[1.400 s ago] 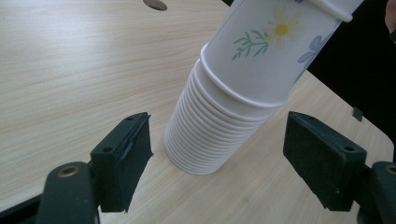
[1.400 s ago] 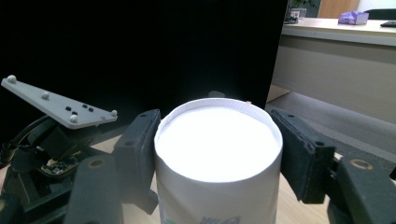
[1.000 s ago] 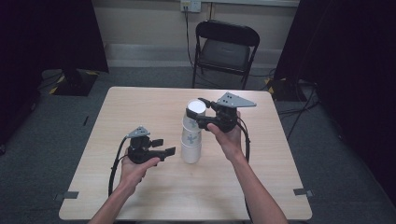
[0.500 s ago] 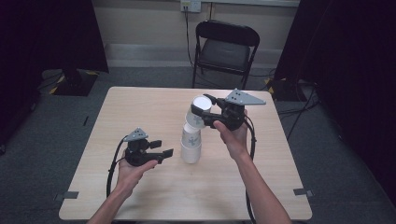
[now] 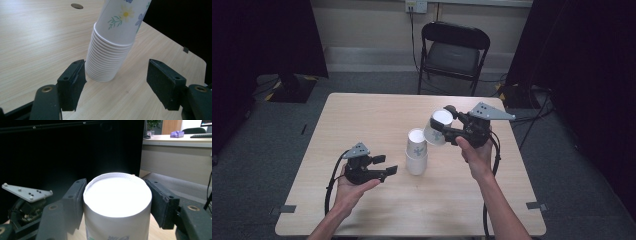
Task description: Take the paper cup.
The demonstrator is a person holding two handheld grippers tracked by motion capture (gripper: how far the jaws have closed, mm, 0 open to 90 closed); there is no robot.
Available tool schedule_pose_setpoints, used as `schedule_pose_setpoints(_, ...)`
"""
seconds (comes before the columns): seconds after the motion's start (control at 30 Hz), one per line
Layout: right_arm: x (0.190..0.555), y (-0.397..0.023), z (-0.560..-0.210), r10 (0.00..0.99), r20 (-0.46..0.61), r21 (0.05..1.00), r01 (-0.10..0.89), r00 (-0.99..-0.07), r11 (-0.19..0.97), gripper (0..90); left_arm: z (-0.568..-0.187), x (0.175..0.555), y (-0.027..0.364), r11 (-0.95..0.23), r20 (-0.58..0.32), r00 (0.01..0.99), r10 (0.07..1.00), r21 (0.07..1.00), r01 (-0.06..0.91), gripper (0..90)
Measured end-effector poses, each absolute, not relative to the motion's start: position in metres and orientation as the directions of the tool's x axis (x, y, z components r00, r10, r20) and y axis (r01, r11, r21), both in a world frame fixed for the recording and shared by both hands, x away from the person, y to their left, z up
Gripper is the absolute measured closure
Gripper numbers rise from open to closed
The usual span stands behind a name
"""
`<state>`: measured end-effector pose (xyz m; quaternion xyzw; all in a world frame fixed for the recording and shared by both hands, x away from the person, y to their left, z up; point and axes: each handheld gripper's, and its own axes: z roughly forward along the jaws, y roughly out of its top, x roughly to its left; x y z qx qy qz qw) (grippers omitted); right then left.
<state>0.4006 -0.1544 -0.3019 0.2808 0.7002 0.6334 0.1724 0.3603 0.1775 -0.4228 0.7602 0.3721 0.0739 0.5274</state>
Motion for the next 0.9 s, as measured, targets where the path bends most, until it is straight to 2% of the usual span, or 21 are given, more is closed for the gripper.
schedule_pose_setpoints(0.17,0.392,-0.158,-0.313,0.614,0.138,0.979,0.202,-0.777,0.037,36.5,-0.423,0.354,0.180,-0.173,-0.259,0.719,0.645,0.867,0.468,34.7)
schedule_pose_setpoints(0.53,0.377,-0.164,-0.329,0.615,0.187,0.965,0.259,-0.766,0.029,36.6,-0.423,0.348,0.175,-0.175,-0.216,0.726,0.652,0.890,0.422,35.3)
schedule_pose_setpoints(0.9,0.369,-0.160,-0.351,0.603,0.279,0.938,0.348,-0.747,-0.003,36.8,-0.420,0.340,0.158,-0.203,-0.220,0.785,0.579,0.894,0.400,34.4)
